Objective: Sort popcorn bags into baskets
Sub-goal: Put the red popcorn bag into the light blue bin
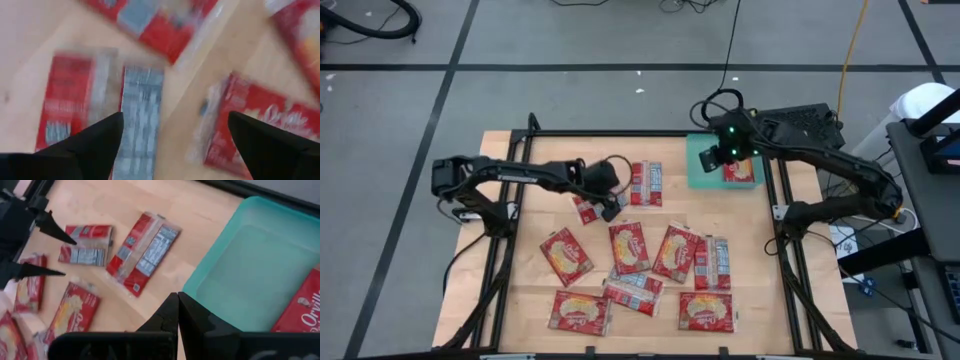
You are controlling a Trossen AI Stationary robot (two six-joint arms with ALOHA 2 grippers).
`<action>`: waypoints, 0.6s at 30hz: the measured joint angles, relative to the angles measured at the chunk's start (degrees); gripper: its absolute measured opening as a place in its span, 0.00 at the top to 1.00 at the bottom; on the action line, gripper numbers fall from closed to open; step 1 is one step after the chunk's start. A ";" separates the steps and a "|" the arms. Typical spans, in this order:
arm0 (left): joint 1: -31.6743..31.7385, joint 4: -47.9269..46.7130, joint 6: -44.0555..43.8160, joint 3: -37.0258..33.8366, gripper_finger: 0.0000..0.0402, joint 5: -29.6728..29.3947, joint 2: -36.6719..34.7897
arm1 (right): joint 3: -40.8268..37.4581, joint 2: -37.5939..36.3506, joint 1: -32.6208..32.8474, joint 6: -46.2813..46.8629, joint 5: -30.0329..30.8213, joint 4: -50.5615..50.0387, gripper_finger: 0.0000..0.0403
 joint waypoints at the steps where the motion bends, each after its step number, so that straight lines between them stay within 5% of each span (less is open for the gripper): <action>1: -0.74 -0.64 -1.24 -0.03 0.12 -0.15 -0.07 | -0.17 -0.17 0.62 0.00 -0.16 0.10 1.00; 7: -1.80 -7.50 -17.12 6.53 0.24 0.29 0.03 | -0.79 -1.19 4.22 -6.29 -5.69 -1.64 1.00; 13: -0.76 -2.93 -13.34 9.67 0.37 -3.51 6.26 | -0.88 -1.41 7.34 -8.04 -5.74 -3.52 1.00; 18: -0.21 0.60 -8.14 13.85 0.35 -3.61 13.61 | -0.88 -2.01 9.40 -7.82 -5.82 -3.82 1.00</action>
